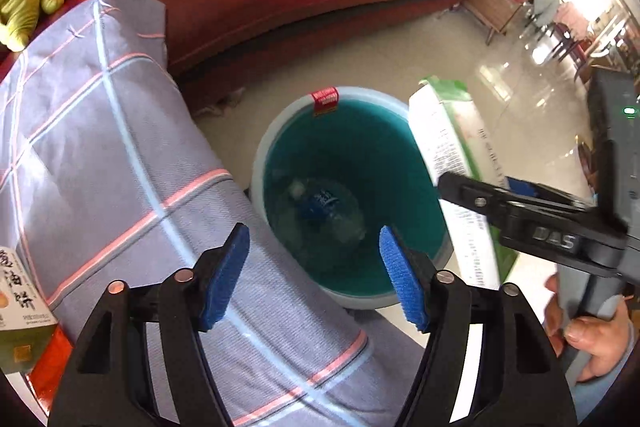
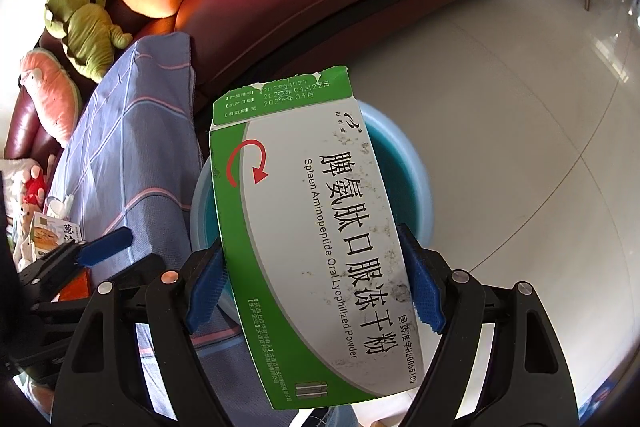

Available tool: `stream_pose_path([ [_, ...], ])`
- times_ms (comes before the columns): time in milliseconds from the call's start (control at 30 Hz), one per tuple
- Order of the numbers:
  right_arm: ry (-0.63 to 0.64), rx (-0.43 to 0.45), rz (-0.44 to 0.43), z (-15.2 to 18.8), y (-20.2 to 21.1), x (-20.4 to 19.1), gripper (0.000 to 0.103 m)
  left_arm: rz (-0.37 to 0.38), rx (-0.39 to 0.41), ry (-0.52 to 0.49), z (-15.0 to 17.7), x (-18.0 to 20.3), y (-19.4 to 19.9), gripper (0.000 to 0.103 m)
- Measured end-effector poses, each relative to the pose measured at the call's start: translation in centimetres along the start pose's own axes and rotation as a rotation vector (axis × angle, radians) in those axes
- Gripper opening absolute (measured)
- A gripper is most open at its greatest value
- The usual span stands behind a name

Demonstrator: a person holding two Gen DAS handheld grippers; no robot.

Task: Collect trash
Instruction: 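Open the left gripper over the bin while the right gripper releases the medicine box, then move both grippers back toward the trash on the table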

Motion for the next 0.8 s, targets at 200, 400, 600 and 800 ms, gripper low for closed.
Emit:
stream_pose_path([
  [200, 0.013, -0.017, -0.011, -0.4, -0.7, -1.7, 0.076, -0.013, 0.046, 0.038, 0.0, -1.8, 2.3, 0.087],
  [400, 0.037, -0.011, 0.017, -0.1, 0.3, -2.5, 0.08, -0.007, 0.067, 0.06, 0.3, -2.9, 3.7, 0.089],
  [600, 0.021, 0.001, 0.052, 0.2, 1.7, -2.3, 0.081, -0.002, 0.087, 0.068, 0.9, -3.6, 5.1, 0.089],
  [800, 0.041, 0.003, 0.079, 1.3, 3.3, -3.1, 0.085, -0.007, 0.111, 0.088, 2.1, -4.8, 6.7, 0.092],
])
Point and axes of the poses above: each gripper's, at about its wrist camera, not at the fingertips, and y roughly against the way its jaws point, x to its right, z to its underside, the point moved 9 cm from there along -y, roughly the way its jaws point, and after that the axes turned 11 degrees about -z, right-handed, at the moved point
